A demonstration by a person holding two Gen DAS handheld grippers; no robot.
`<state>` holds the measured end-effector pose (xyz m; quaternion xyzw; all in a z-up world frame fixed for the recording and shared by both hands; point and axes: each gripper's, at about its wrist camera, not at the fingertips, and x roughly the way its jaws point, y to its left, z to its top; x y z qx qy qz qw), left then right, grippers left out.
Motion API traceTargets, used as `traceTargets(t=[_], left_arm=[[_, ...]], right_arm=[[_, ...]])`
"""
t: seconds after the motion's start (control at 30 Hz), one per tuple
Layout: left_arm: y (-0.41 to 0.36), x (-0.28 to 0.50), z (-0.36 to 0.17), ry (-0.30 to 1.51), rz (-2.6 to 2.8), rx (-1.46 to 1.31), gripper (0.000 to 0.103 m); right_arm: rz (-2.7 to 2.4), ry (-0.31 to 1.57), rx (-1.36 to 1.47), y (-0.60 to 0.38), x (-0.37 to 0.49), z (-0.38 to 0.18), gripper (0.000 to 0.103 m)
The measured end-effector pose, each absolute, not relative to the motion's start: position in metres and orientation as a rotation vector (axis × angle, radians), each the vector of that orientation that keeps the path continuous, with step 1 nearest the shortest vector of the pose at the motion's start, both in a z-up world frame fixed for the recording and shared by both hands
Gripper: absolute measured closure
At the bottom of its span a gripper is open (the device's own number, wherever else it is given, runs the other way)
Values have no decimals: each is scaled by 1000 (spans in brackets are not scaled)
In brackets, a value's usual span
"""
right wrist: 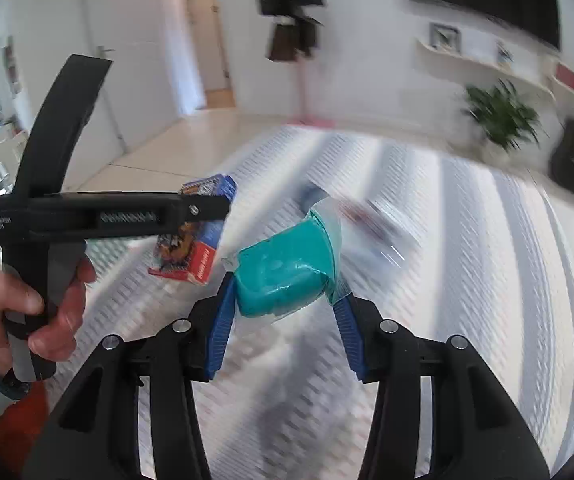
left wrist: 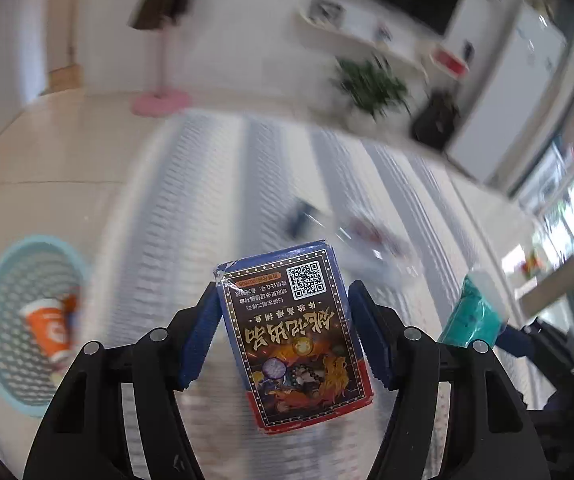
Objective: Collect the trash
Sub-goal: 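Carry the snack box and teal packet to the wastebasket and release both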
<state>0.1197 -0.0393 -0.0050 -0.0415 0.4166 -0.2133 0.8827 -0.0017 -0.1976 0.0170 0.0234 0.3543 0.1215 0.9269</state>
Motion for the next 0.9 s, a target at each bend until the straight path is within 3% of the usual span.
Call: traceTargets(t=[0.2, 0.43, 0.9], left_arm=[[90, 131, 28, 797, -261, -199, 41], [194, 148, 11, 805, -84, -286, 40], [260, 187, -76, 943, 20, -285, 38]], right_arm=[[371, 682, -24, -116, 33, 45, 59], [474, 732, -87, -13, 87, 42, 58], [475, 981, -91, 101, 149, -48, 56]])
